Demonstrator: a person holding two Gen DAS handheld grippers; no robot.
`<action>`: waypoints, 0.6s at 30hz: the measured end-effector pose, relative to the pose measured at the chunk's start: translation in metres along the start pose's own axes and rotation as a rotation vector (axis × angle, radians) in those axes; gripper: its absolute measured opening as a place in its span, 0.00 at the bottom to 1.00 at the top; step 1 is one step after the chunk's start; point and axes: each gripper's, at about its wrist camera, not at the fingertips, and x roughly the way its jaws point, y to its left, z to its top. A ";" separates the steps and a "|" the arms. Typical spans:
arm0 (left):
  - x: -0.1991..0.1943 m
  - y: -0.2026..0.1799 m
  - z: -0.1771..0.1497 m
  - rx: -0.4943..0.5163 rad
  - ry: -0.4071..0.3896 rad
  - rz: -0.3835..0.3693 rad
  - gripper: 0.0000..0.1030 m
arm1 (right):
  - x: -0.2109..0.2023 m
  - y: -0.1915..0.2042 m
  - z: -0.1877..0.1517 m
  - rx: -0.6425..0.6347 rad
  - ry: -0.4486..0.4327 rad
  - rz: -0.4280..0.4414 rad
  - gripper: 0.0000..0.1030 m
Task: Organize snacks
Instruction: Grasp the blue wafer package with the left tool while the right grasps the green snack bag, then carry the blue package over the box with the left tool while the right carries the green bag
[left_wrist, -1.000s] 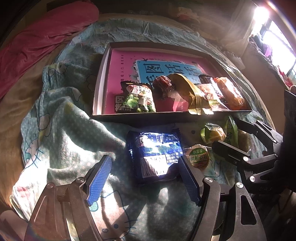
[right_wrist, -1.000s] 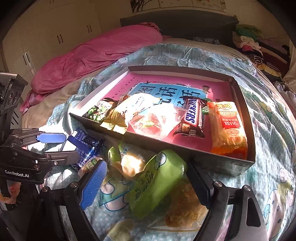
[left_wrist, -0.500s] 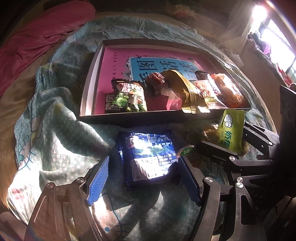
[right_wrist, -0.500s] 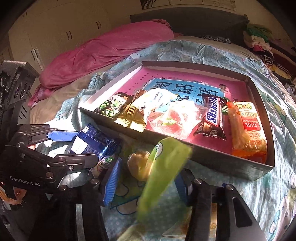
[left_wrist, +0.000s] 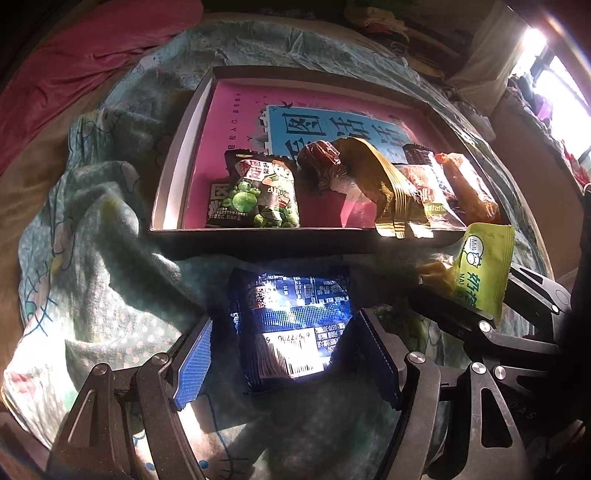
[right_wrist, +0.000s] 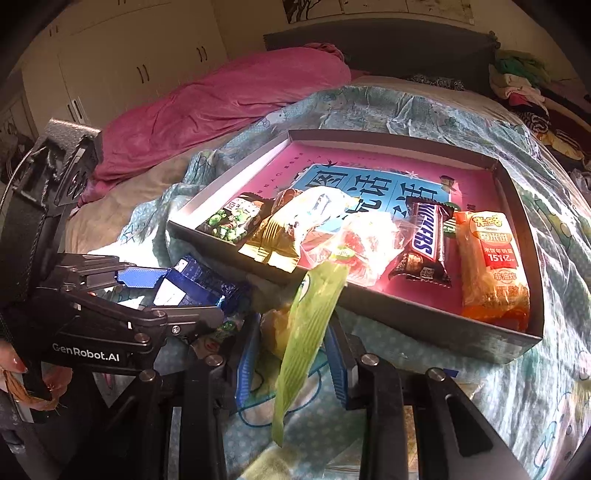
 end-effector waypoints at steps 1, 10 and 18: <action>0.001 -0.001 0.001 -0.002 0.002 0.010 0.70 | -0.001 0.000 0.000 -0.003 -0.003 -0.001 0.34; -0.007 -0.007 -0.003 0.062 -0.016 0.023 0.53 | -0.015 -0.009 -0.001 0.043 -0.040 0.015 0.34; -0.038 0.000 -0.003 0.043 -0.074 -0.032 0.53 | -0.036 -0.020 -0.001 0.101 -0.100 0.061 0.34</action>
